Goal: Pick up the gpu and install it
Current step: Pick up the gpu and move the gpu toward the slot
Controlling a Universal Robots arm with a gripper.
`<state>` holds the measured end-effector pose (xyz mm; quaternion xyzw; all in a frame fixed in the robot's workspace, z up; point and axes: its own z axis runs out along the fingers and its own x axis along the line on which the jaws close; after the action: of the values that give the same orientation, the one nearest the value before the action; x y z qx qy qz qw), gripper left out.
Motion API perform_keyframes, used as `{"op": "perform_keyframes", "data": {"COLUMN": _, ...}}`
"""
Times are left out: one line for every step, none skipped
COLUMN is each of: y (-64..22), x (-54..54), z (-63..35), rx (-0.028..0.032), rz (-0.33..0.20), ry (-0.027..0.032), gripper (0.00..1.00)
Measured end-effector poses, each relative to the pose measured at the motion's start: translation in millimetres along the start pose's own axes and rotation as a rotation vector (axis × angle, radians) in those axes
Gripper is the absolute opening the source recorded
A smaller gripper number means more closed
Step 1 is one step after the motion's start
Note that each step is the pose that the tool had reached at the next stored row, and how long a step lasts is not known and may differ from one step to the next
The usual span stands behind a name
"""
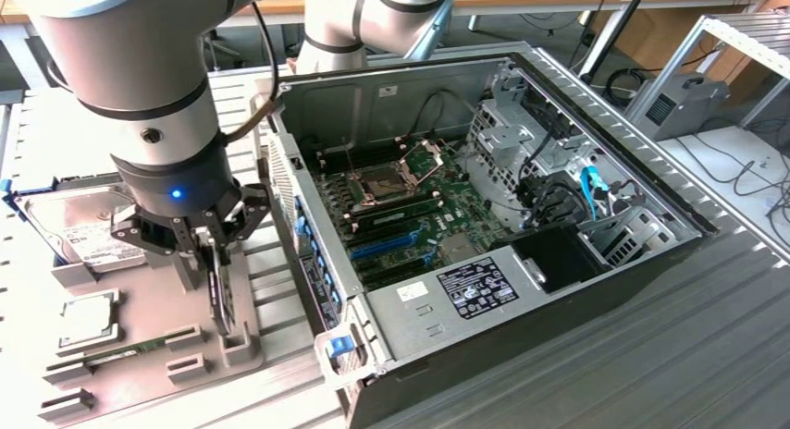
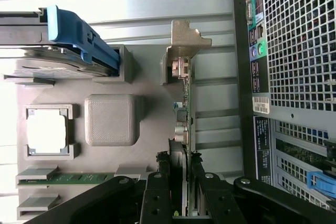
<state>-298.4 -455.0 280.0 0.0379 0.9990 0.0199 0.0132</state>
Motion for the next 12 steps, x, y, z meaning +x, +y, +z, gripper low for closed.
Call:
{"op": "perform_keyframes", "data": {"y": 0.0, "x": 0.0, "z": -0.3, "rx": -0.0001, "rz": 0.0, "ry": -0.0001, "gripper": 0.26}}
{"op": "perform_keyframes", "data": {"y": 0.0, "x": 0.0, "z": -0.8, "rx": 0.0, "rz": 0.0, "ry": 0.0, "gripper": 0.26}}
{"op": "perform_keyframes", "data": {"y": 0.1, "x": 0.0, "z": -1.1, "rx": -0.0001, "rz": 0.0, "ry": 0.0, "gripper": 0.26}}
{"op": "perform_keyframes", "data": {"y": 0.1, "x": 0.0, "z": -1.5, "rx": 0.0, "rz": 0.0, "ry": 0.0, "gripper": 0.26}}
{"op": "perform_keyframes", "data": {"y": 0.1, "x": -0.1, "z": -1.9, "rx": 0.0, "rz": 0.0, "ry": 0.0, "gripper": 0.26}}
{"op": "perform_keyframes", "data": {"y": 0.1, "x": -0.1, "z": -2.3, "rx": -0.0001, "rz": 0.0, "ry": 0.0, "gripper": 0.26}}
{"op": "perform_keyframes", "data": {"y": 0.1, "x": -0.1, "z": -2.7, "rx": -0.0001, "rz": 0.0, "ry": 0.0, "gripper": 0.26}}
{"op": "perform_keyframes", "data": {"y": 0.1, "x": -0.1, "z": -3.1, "rx": 0.0, "rz": 0.0, "ry": 0.0, "gripper": 0.26}}
{"op": "perform_keyframes", "data": {"y": 0.1, "x": -0.1, "z": -3.4, "rx": -0.0001, "rz": 0.0, "ry": -0.0001, "gripper": 0.26}}
{"op": "perform_keyframes", "data": {"y": 0.2, "x": -0.1, "z": -3.8, "rx": -0.0001, "rz": 0.0, "ry": -0.0001, "gripper": 0.26}}
{"op": "perform_keyframes", "data": {"y": 0.2, "x": -0.1, "z": -4.1, "rx": -0.0001, "rz": 0.0, "ry": -0.0001, "gripper": 0.26}}
{"op": "perform_keyframes", "data": {"y": 0.2, "x": -0.1, "z": -4.5, "rx": -0.0001, "rz": 0.0, "ry": -0.0001, "gripper": 0.26}}
